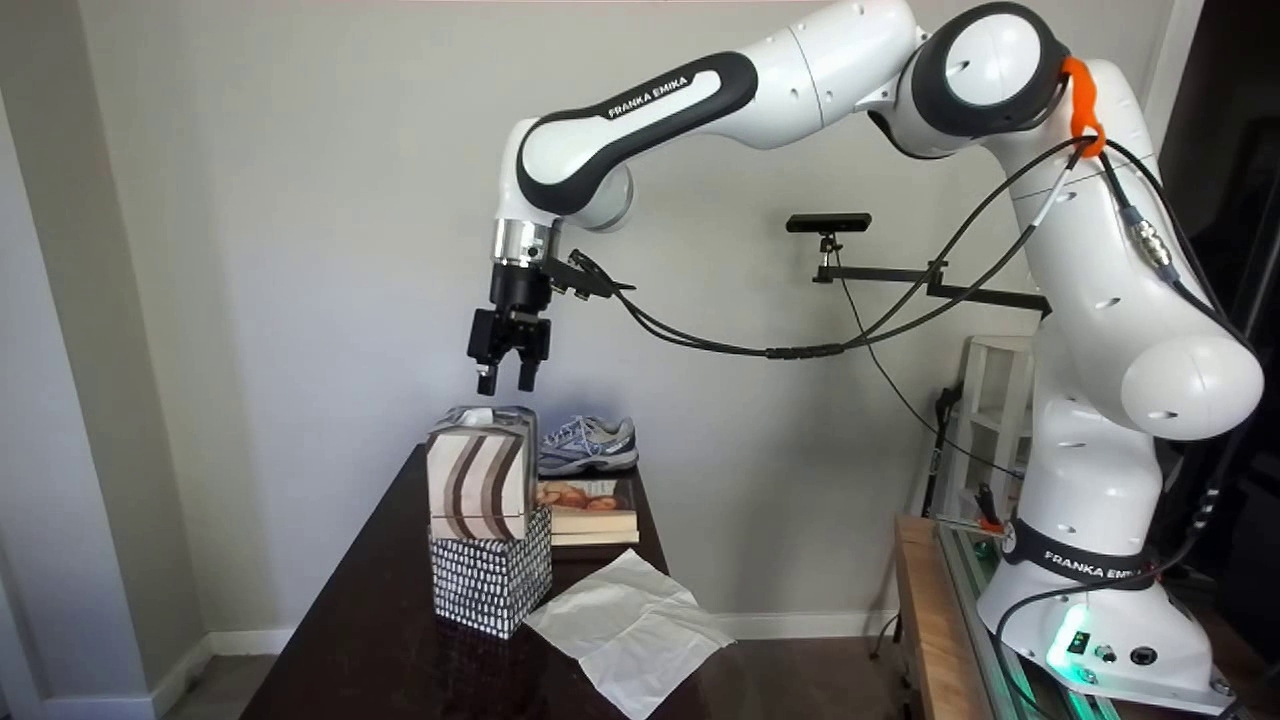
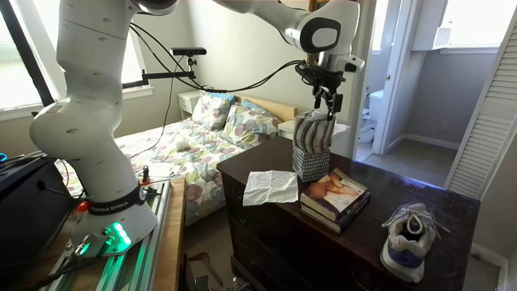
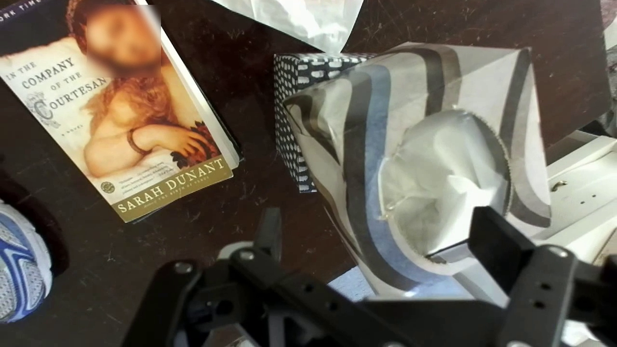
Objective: Scatter the objects in the stack, and then place the bottom box on the top one
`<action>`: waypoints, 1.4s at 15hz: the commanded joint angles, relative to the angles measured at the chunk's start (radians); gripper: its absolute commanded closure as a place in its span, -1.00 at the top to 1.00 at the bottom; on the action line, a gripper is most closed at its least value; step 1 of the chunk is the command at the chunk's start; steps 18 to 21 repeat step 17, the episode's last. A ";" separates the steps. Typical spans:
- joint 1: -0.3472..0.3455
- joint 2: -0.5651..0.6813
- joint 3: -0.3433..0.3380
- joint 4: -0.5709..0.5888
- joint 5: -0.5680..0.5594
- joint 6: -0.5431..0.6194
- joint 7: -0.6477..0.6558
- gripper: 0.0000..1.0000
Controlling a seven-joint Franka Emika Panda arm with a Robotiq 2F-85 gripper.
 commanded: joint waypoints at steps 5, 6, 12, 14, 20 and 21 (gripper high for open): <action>-0.005 -0.147 0.033 -0.106 0.035 -0.043 -0.135 1.00; -0.004 -0.172 0.037 -0.128 0.035 -0.055 -0.159 1.00; 0.014 -0.279 0.028 -0.233 -0.009 -0.067 -0.189 1.00; 0.015 -0.234 0.027 -0.176 0.003 -0.090 -0.178 1.00; 0.015 -0.253 0.026 -0.197 0.003 -0.089 -0.178 1.00; 0.015 -0.253 0.026 -0.197 0.003 -0.089 -0.178 1.00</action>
